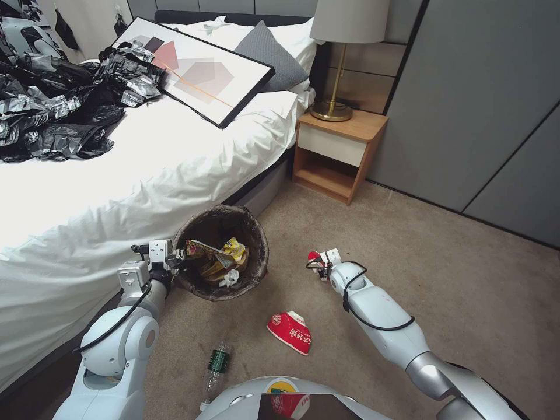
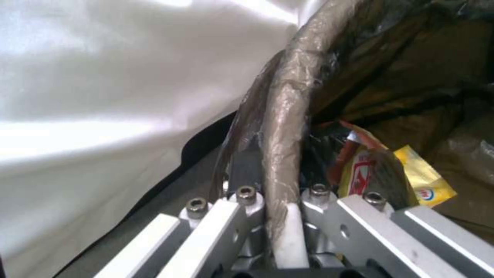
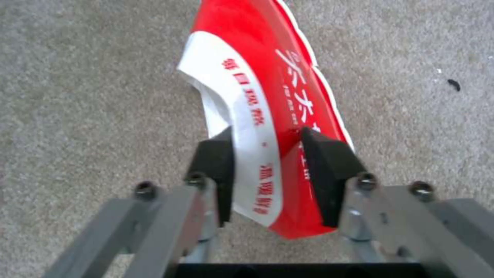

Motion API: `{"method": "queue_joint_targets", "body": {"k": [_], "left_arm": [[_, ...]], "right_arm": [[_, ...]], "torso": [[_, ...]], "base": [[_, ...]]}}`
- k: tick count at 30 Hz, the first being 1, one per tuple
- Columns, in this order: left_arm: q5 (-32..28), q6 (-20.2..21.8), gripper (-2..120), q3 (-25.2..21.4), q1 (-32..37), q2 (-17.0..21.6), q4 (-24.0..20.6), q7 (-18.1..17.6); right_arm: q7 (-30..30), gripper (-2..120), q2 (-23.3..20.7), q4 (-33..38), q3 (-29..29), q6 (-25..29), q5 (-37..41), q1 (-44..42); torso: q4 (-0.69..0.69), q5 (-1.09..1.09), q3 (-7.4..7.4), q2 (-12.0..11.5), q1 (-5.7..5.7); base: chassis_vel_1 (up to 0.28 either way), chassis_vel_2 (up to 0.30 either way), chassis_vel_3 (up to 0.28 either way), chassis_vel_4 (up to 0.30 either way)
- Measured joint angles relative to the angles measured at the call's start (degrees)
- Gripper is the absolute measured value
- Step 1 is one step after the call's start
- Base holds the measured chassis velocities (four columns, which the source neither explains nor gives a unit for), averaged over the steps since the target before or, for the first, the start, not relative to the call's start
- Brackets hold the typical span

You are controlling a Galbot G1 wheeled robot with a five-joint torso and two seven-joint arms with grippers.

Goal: Pick up the trash bin, then pick up the garbage from the floor and place it into the trash bin.

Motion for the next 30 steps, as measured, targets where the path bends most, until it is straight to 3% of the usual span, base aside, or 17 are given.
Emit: {"method": "queue_joint_targets", "body": {"k": [7, 21, 24, 27, 28, 30], "left_arm": [[-0.2, 0.0, 0, -0.2, 0.1, 0.4, 0.0, 0.0], [-0.2, 0.0, 0, 0.0, 0.2, 0.5, -0.1, 0.0], [-0.3, 0.2, 0, 0.0, 0.2, 0.5, -0.5, -0.2], [-1.7, 1.2, 0, -0.3, 0.3, 1.0, -1.3, -0.5], [-1.7, 1.2, 0, -0.3, 0.3, 1.0, -1.3, -0.5], [-2.3, 1.5, 0, -0.3, 0.2, 1.0, -1.8, -0.8]], "right_arm": [[0.0, 8, 0.4, -0.1, -0.2, 0.2, -0.4, 0.0], [0.4, 6, -0.2, 1.8, 0.0, 0.1, -0.4, -0.3], [1.7, 6, -1.9, 7.3, 1.1, -1.3, 1.7, -1.4], [5.3, 6, -9.0, 20.5, 3.0, -3.5, 9.9, -2.4], [5.3, 6, -9.0, 20.5, 3.0, -3.5, 9.9, -2.4], [7.3, 6, -14.2, 30.8, 3.7, -3.6, 16.2, -2.0]], "torso": [[0.00, -0.01, 0.00, 0.0, 0.00], [0.02, 0.01, 0.00, 0.0, 0.00], [0.02, 0.04, 0.01, 0.0, 0.00], [0.00, 0.02, 0.01, 0.0, 0.00], [0.00, 0.02, 0.01, 0.0, 0.00], [-0.04, 0.01, 0.01, 0.0, 0.00]], "base": [[0.000, 0.000, 0.000, 0.000], [0.000, 0.000, 0.000, 0.000], [0.000, 0.000, 0.000, 0.000], [0.000, 0.000, 0.000, 0.000], [0.000, 0.000, 0.000, 0.000], [0.000, 0.000, 0.000, 0.000]]}}
